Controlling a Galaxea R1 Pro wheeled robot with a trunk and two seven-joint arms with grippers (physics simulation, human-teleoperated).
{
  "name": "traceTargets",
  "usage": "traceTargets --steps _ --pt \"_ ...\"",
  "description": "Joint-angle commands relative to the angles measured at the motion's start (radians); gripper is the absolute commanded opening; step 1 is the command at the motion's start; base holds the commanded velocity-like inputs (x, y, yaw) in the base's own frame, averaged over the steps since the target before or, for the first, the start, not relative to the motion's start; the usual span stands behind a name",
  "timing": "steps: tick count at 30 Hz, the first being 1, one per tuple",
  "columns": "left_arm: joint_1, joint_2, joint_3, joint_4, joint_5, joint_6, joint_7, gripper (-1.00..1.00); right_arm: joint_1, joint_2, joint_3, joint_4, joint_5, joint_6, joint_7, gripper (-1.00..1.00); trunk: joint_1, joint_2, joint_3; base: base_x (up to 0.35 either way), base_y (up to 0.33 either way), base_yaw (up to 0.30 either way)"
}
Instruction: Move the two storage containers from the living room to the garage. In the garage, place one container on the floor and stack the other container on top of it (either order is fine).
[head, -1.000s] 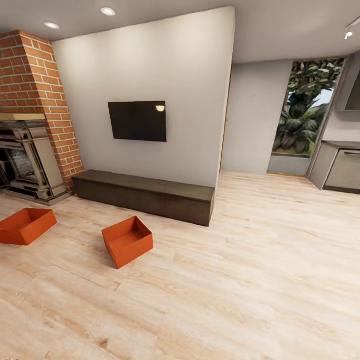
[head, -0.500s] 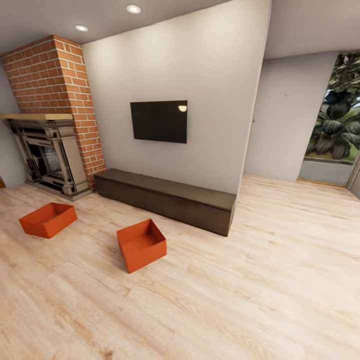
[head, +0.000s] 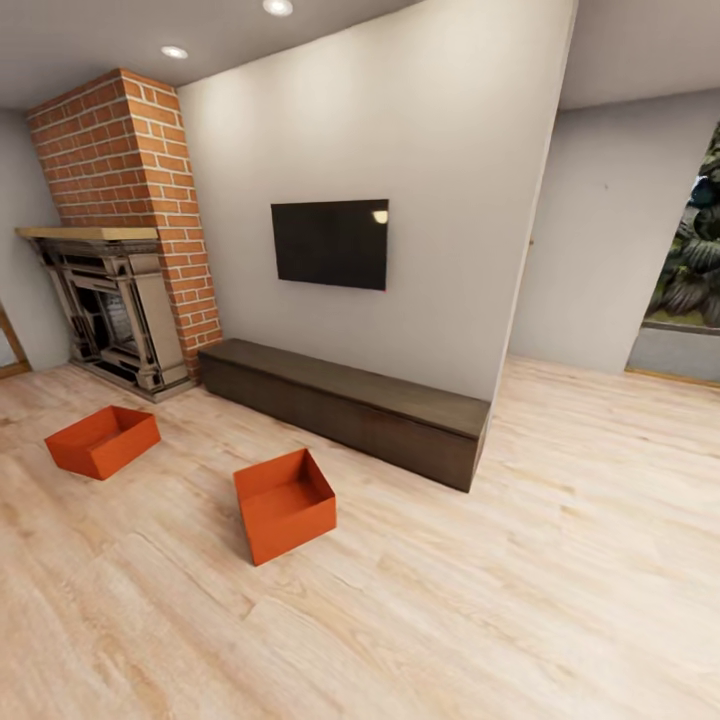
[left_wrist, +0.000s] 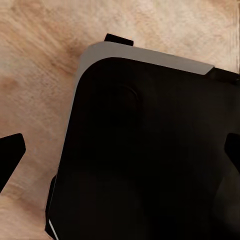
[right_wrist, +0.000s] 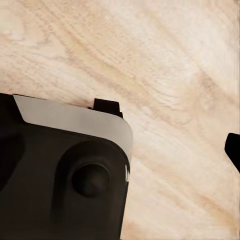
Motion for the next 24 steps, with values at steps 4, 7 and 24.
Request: traceTargets --steps 4,7,24 --pt "0.0 0.0 0.0 -0.001 0.004 -0.001 0.001 1.0 -0.001 -0.001 0.011 0.003 0.016 -0.003 -0.008 1.0 0.001 0.0 -0.001 0.301 -0.185 0.001" --pt "0.0 0.0 0.001 -0.001 0.004 -0.001 0.001 1.0 -0.001 0.002 0.014 0.003 0.018 -0.002 -0.008 1.0 0.001 0.0 -0.001 0.293 -0.193 0.0" --pt "0.0 0.0 0.002 -0.001 0.004 -0.003 0.001 1.0 -0.001 -0.001 0.009 0.003 0.018 -0.002 0.002 1.0 0.001 0.0 -0.001 0.285 -0.195 0.128"
